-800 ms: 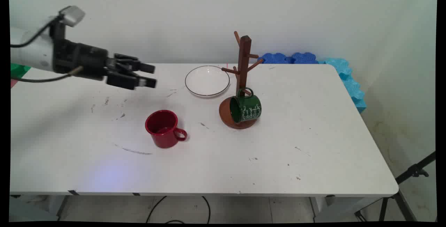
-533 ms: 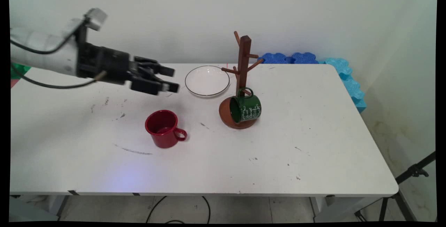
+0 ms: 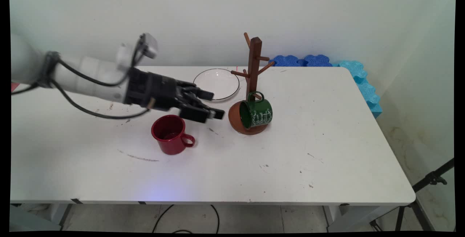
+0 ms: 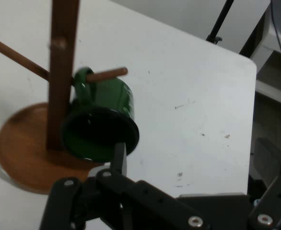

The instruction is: Pick up the green mug from the rack

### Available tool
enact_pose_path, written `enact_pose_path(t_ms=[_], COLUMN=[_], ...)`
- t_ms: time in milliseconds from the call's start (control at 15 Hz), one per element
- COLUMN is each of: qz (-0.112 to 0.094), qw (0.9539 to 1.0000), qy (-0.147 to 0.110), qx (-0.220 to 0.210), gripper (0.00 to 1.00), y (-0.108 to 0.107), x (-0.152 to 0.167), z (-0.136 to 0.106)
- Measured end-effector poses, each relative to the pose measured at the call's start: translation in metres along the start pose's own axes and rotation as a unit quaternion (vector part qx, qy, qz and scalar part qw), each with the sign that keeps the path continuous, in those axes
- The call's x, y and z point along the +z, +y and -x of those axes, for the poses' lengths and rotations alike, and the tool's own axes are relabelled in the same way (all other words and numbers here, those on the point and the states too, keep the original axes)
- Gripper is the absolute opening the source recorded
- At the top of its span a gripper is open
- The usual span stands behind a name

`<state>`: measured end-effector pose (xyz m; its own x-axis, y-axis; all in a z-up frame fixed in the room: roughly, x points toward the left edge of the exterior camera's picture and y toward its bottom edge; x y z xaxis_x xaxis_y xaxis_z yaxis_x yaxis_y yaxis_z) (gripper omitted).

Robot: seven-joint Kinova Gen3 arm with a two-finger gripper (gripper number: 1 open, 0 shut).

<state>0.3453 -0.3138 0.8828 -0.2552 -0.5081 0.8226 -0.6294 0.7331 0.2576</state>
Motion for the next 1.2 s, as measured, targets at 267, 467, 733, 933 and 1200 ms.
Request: enact_pose_path(t_ms=[267, 467, 733, 933, 1200], qz=[-0.014, -0.026, -0.061, -0.084, -0.098], qw=[0.9998, 0.9995, 0.9972, 0.9949, 0.9929], qy=[0.005, 0.009, 0.017, 0.018, 0.021], qx=[-0.013, -0.019, -0.039, -0.053, -0.063], gripper=[1.0, 1.0, 1.0, 1.0, 1.0], y=[0.015, 0.022, 0.028, 0.03, 0.032], x=[0.032, 0.05, 0.068, 0.075, 0.085], z=[0.011, 0.018, 0.034, 0.045, 0.055])
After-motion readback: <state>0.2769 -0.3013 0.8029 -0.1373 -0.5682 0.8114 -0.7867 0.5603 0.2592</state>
